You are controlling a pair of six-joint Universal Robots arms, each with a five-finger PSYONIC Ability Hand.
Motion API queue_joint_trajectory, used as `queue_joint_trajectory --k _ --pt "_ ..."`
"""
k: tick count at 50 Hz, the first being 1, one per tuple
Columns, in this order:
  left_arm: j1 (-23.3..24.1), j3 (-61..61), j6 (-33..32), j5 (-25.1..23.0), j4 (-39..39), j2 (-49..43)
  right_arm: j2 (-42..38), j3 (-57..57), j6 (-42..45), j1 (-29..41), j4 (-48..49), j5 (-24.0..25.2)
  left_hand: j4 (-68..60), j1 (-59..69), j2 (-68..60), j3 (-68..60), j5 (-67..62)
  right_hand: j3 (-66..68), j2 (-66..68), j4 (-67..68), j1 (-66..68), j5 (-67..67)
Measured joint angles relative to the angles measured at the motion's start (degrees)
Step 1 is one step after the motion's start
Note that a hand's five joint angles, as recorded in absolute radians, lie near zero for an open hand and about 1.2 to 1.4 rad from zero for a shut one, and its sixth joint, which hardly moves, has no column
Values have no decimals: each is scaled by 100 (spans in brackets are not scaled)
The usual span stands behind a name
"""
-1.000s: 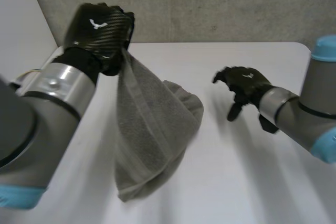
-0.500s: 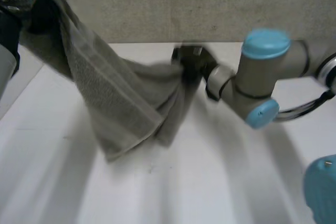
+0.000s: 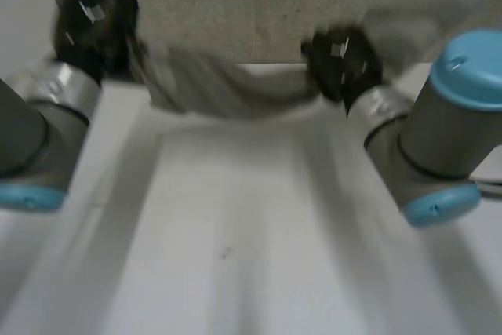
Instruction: Fold the towel.
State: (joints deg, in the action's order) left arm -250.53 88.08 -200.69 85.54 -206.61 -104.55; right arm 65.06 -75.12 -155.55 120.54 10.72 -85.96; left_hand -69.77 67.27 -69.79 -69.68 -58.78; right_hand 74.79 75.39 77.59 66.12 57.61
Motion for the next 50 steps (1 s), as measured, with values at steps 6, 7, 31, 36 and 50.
queue_joint_trajectory --k 6,7,31,36,50 --pt "-29 730 -81 -326 58 -585 -322 -461 239 81 -1074 -28 0 2 0 0 0 14 0 0 -1 0" --pt "-35 813 -110 -358 81 -633 -347 -507 243 88 -1155 -29 23 1 22 17 0 14 0 0 1 0" --pt "181 808 -1001 -578 2122 723 630 -1543 -386 -234 -1889 91 5822 -5522 5828 5806 5676 -6133 -6052 -6321 -4897 -5271" --pt "269 261 -660 -728 2148 632 991 -1773 -634 -632 -1690 295 5820 -5522 5827 5805 5676 -6133 -6052 -6321 -4897 -5271" --pt "348 -1746 346 -753 3594 -1475 1093 -2107 -688 -1270 -1646 827 5416 -5166 5413 5411 5320 -6133 -6052 -6321 -4898 -5271"
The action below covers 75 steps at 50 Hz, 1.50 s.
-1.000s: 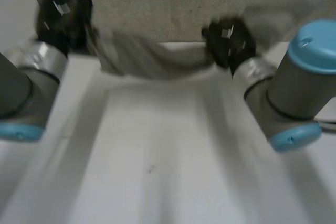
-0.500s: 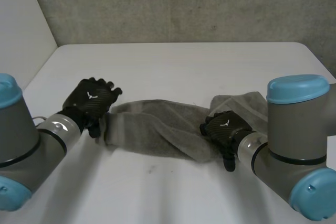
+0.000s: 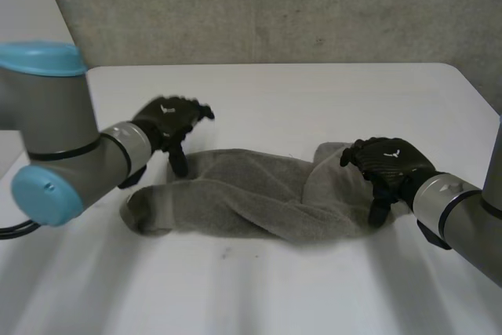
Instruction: Fold the towel.
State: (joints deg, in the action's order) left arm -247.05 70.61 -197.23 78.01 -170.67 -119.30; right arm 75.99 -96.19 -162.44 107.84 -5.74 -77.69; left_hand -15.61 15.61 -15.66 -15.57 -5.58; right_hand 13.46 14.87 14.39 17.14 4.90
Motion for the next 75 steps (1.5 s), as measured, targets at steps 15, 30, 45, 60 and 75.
queue_joint_trajectory --k 15,30,45,60,75 --pt "111 -1038 233 601 1563 -1318 -385 210 360 -591 6 308 -3331 3431 -3332 -3332 -3305 0 0 0 0 0" --pt "455 -185 222 658 1008 166 -1027 1438 601 -554 -358 385 -5338 5068 -5334 -5324 -5245 0 0 0 0 0" --pt "716 1647 157 660 267 2308 -2381 3492 723 -457 -1988 1375 -5412 5119 -5395 -5396 -5307 0 0 0 0 0" --pt "719 2616 158 643 -142 3621 -3336 4306 871 -204 -2002 1343 -5413 5120 -5397 -5402 -5307 3 0 -1 0 0" --pt "651 2673 158 630 -414 3651 -3877 4719 845 141 -1485 999 -5414 5120 -5399 -5403 -5316 4958 4817 4843 4323 4519"
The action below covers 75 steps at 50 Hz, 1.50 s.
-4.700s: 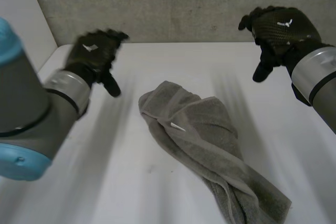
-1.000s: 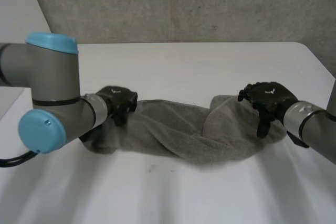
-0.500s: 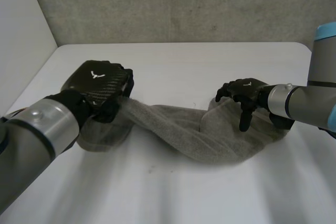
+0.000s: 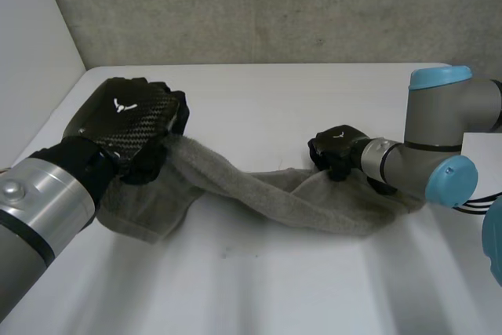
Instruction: Fold the towel.
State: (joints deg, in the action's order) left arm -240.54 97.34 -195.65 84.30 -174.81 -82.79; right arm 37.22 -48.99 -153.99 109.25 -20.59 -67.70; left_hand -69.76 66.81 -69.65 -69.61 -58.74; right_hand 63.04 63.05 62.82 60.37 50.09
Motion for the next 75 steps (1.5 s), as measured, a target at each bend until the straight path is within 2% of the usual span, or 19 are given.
queue_joint_trajectory --k 8,18,23,24,26,29,34,37,42,51,58,61,63,65,66,68,69,70,75 --pt "-192 -76 -7 4 -242 -115 -2 -16 19 22 70 -131 0 0 0 0 -3 1384 1207 1428 532 989" --pt "-424 -553 -107 -4 -769 -828 214 488 28 -1 291 -242 -1 9 0 -3 -5 1417 1207 1463 607 996" --pt "-574 -1318 -366 21 -1342 -1435 538 967 -56 -34 886 -577 -2 9 -3 -4 -4 1418 1207 1463 609 997" --pt "-633 -1682 -479 38 -1597 -1659 861 1133 -182 -50 1507 -854 -3 9 -3 -4 -5 1424 1207 1463 606 1033" --pt "-678 -2022 -563 69 -1852 -1834 1083 1121 -283 -56 1938 -1006 -3 9 -3 -4 -5 1426 1207 1463 609 1046" --pt "-746 -2635 -681 170 -2414 -2112 1723 790 -572 -68 3116 -1318 -2 9 -3 -4 -5 1429 1207 1463 611 1052" --pt "-785 -3033 -728 458 -3391 -2283 2701 -381 -857 -70 4713 -1508 -3 11 -3 -4 -5 1448 1207 1464 620 1083" --pt "-795 -2791 -736 596 -3832 -2305 3074 -1203 -899 -54 5110 -1436 -2 14 -3 -4 -5 1449 1207 1484 625 1084" --pt "-796 -2080 -753 623 -3996 -2343 3191 -1983 -838 -24 4848 -1231 -2 17 -3 -4 -6 1449 1207 1500 658 1084" --pt "-793 -297 -1067 470 -3771 -2764 2674 -3146 -140 14 3273 -997 -2 17 -6 -4 -6 1449 1207 1500 659 1084" --pt "-751 629 -1843 425 -3401 -3050 2131 -3785 427 17 2523 -989 417 -39 405 402 285 1447 1207 1500 665 1084" --pt "-713 801 -2014 428 -3067 -2941 2139 -3909 455 8 2482 -992 942 -760 997 987 835 1449 1207 1500 674 1084" --pt "-649 890 -2058 429 -2633 -2727 2232 -4001 444 -13 2485 -994 2401 -2094 2386 2375 2288 1447 1207 1500 676 1084" --pt "-567 923 -2030 429 -2231 -2528 2317 -4065 432 -28 2495 -994 2752 -2564 2811 2796 2651 1449 1207 1500 688 1084" --pt "-534 925 -2011 429 -2087 -2455 2374 -4110 425 -36 2501 -994 3676 -3428 3731 3722 3567 1449 1207 1500 687 1084" --pt "-478 924 -1970 428 -1829 -2338 2441 -4166 417 -45 2511 -994 3892 -3692 3880 3867 3798 1449 1207 1500 689 1084" --pt "-413 909 -1916 425 -1545 -2207 2512 -4240 409 -52 2517 -993 4779 -4468 4827 4812 4623 1449 1207 1500 688 1084" --pt "-360 890 -1860 420 -1279 -2090 2574 -4306 404 -57 2527 -993 5157 -4870 5135 5129 4995 1449 1207 1500 688 1084" --pt "-275 697 -1716 400 -684 -1761 2705 -4562 395 -71 2567 -988 5861 -5493 5860 5848 5634 1449 1207 1500 689 1084"
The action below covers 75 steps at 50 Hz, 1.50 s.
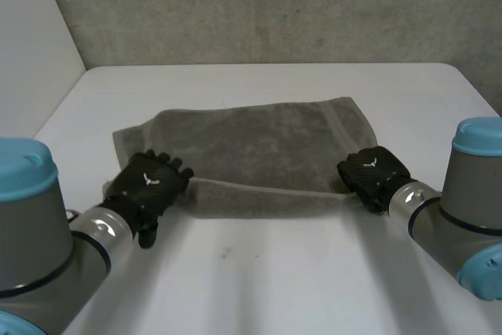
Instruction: Fold the towel.
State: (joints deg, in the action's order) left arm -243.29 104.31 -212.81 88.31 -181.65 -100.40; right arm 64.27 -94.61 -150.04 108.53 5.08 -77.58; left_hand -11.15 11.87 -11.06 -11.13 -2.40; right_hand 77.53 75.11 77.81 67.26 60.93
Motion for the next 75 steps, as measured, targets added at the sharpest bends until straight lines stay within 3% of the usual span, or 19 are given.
queue_joint_trajectory --k 8,15,27,34,38,39,46,75 --pt "-251 -823 169 -30 35 57 26 -240 1 -50 104 1 51 -51 45 46 66 0 0 0 0 0" --pt "-725 -1923 696 -258 160 -758 16 -275 1 -110 121 6 -306 194 -313 -306 -182 0 0 0 0 0" --pt "-1335 -3906 1144 -442 2135 -2783 10 -282 8 -136 119 17 -858 795 -881 -876 -736 0 0 0 2 0" --pt "-1530 -4153 1237 -435 2427 -3156 7 -294 10 -155 120 57 -1681 1655 -1686 -1677 -1545 0 0 0 0 0" --pt "-1549 -4078 1251 -437 2434 -3178 6 -295 10 -180 121 76 -2144 2086 -2152 -2145 -2003 0 0 0 0 0" --pt "-1546 -4006 1251 -440 2431 -3162 6 -293 10 -193 122 82 -2940 2901 -2974 -2959 -2795 0 0 0 2 0" --pt "-1489 -3679 1244 -451 2423 -2931 6 -287 10 -211 123 82 -3628 3417 -3635 -3622 -3463 0 0 0 2 0" --pt "-1293 -2808 1161 -492 2424 -1779 4 -293 71 -212 116 68 -3298 3236 -3307 -3299 -3168 -3 0 0 11 0"
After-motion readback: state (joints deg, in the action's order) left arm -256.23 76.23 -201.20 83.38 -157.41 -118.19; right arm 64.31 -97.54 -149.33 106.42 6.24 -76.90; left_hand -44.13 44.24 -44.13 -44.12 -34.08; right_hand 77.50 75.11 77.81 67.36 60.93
